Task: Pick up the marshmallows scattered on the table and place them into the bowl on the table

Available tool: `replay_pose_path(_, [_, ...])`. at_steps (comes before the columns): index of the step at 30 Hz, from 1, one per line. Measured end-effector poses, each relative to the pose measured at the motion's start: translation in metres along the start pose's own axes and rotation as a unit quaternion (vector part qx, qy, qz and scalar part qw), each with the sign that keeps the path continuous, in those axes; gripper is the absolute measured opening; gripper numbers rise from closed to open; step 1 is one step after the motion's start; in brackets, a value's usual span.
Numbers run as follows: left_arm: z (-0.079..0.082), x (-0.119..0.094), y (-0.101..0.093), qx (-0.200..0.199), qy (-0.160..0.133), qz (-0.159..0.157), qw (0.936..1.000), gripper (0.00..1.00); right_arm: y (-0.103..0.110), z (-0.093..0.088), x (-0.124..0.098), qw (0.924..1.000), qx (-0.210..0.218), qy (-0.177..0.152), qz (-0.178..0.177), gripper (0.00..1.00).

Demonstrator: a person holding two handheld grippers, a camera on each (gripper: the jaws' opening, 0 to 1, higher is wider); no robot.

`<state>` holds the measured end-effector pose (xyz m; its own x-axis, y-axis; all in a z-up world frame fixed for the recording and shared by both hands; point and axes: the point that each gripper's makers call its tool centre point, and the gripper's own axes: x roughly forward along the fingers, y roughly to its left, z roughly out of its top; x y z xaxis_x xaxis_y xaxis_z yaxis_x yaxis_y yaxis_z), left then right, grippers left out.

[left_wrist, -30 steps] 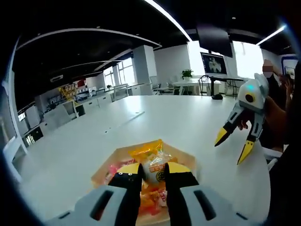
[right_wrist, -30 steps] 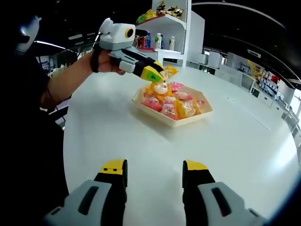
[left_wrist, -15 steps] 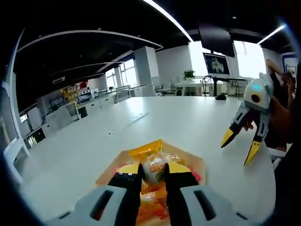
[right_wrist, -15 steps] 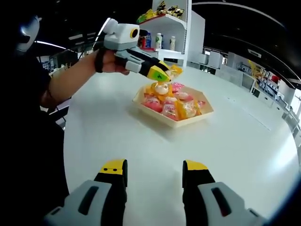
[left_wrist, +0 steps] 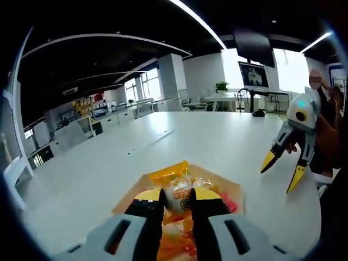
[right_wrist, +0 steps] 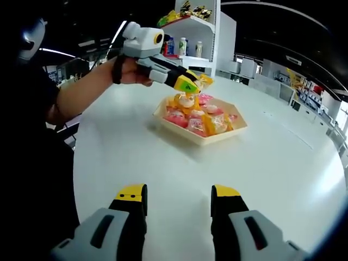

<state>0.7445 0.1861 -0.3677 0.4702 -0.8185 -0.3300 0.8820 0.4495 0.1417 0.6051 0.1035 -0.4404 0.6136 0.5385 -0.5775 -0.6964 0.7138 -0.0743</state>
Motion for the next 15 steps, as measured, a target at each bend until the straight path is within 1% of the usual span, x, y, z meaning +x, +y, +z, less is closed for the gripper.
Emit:
replay_pose_path(10, [-0.0008, 0.0018, 0.0023, 0.005, 0.004, 0.001, 1.0000, 0.20, -0.0007, -0.0017, -0.0006, 1.0000, 0.002, -0.001, -0.001, 0.47])
replay_pose_path(15, [-0.0004, 0.0015, -0.0036, 0.010, 0.006, -0.008, 0.9999, 0.20, -0.0008, -0.0033, 0.0000, 1.0000, 0.004, 0.000, 0.000, 0.47])
